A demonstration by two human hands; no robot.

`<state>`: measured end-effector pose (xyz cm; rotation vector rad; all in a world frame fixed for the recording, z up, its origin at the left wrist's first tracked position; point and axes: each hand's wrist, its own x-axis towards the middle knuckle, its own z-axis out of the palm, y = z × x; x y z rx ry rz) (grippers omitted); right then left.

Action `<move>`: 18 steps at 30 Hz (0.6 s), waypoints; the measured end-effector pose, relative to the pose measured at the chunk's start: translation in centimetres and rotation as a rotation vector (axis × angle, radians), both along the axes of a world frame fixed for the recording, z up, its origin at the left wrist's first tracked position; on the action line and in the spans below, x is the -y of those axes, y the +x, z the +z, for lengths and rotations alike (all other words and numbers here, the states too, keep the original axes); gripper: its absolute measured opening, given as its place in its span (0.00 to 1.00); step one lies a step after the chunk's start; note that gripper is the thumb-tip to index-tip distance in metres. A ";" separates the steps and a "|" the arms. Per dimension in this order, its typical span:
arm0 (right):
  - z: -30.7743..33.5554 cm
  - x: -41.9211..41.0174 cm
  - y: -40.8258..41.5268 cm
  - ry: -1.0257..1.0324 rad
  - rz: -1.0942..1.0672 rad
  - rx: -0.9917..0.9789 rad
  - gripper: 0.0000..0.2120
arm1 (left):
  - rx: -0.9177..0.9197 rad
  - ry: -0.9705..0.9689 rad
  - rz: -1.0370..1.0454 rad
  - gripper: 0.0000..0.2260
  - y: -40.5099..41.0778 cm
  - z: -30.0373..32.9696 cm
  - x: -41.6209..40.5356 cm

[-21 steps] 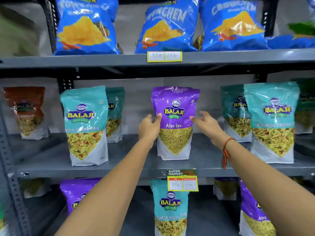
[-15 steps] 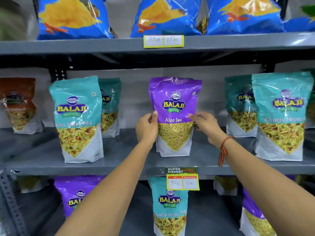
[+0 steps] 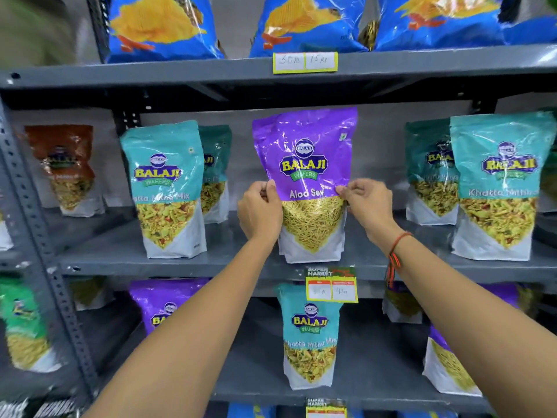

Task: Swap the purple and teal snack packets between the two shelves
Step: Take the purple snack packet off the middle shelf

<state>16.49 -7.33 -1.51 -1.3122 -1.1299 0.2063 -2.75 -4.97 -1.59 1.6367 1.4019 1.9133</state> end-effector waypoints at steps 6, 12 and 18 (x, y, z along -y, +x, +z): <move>0.2 5.7 -5.8 0.039 0.094 0.054 0.16 | 0.031 0.106 0.093 0.13 -5.8 -0.5 6.4; -4.9 9.2 -11.4 -0.045 0.220 0.023 0.11 | 0.059 0.048 0.182 0.12 -10.9 -5.7 11.4; -13.9 9.3 -14.3 -0.180 0.348 -0.037 0.10 | 0.017 -0.055 0.301 0.10 -14.2 -14.5 12.1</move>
